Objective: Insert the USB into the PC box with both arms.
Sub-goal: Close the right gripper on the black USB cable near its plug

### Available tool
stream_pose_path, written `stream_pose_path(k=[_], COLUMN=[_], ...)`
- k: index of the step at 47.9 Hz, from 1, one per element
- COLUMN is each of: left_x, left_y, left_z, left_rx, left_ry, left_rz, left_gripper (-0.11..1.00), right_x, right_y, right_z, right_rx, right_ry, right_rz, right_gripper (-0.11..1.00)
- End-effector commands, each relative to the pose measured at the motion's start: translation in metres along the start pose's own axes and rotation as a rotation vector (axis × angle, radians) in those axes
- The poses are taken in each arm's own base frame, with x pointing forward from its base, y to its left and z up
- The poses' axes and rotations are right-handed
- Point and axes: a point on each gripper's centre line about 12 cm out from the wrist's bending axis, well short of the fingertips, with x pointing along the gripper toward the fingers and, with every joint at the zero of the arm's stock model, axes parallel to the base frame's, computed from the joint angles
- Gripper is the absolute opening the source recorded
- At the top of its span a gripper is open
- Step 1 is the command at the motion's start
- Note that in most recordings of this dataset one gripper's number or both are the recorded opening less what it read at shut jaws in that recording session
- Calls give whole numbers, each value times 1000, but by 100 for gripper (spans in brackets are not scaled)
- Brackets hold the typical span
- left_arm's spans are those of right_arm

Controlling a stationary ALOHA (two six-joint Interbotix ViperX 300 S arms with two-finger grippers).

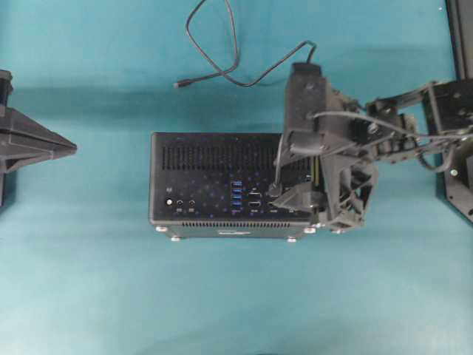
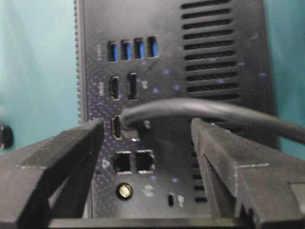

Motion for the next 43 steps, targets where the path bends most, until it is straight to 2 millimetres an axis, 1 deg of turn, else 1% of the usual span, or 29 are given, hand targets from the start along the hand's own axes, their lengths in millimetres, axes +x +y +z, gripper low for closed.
stream_pose_path(k=[1,6,17,28,31,40,43], left_x=[-2,-5,-7,-8,-8,-9,-9], left_y=[0,0,0,0,0,0,0], left_z=[7,7,8,9,10,12,12], left_rx=[0,0,-2,0,-1,-2,-4], left_ry=[-23,-29,-37,-41,-43,-49,-48], left_rz=[-1,0,-1,-2,-1,-1,-1], left_gripper=[0,0,0,0,0,0,0], right_x=[-10,-10,-12,-10,-9,-7,-9], right_y=[5,5,6,6,5,6,6], right_z=[13,13,16,15,15,15,17], right_rx=[6,5,5,5,6,4,4], right_ry=[-49,-50,-62,-54,-51,-50,-54], right_rz=[16,15,18,16,14,15,16], right_gripper=[76,74,58,48,43,22,16])
